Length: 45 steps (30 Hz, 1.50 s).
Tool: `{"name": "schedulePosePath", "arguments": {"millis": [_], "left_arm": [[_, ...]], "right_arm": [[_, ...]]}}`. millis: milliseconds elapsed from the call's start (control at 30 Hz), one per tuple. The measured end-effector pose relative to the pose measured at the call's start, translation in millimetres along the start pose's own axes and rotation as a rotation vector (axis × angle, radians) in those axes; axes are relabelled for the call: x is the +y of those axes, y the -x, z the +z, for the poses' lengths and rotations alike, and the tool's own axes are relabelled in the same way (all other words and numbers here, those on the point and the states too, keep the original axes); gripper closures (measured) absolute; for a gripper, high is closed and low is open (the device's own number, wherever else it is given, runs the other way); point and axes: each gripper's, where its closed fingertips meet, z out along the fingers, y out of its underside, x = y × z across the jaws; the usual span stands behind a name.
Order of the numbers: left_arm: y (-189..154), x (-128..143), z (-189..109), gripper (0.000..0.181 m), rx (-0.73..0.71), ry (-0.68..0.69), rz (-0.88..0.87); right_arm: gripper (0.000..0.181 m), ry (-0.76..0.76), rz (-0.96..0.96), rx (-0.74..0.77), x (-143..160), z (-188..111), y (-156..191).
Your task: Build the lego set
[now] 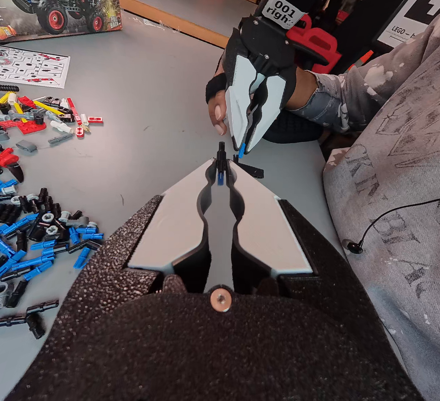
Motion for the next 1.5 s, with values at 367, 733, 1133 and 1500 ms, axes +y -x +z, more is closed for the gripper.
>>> {"name": "schedulePosePath", "arguments": {"millis": [367, 733, 1133, 1500], "left_arm": [[-1, 1, 1, 0.175, 0.016, 0.005, -0.001], [-6, -8, 0, 0.175, 0.054, -0.048, -0.024], [-4, -28, 1, 0.176, 0.046, -0.176, -0.148], [1, -49, -7, 0.176, 0.183, -0.387, -0.480]], "right_arm": [[0.177, -0.011, -0.090, -0.051, -10, 6, 21], [0.177, -0.053, -0.092, -0.063, -16, 5, 24], [0.177, -0.154, -0.093, -0.027, -31, 4, 20], [0.177, -0.314, -0.258, 0.170, -67, -8, 8]]}}
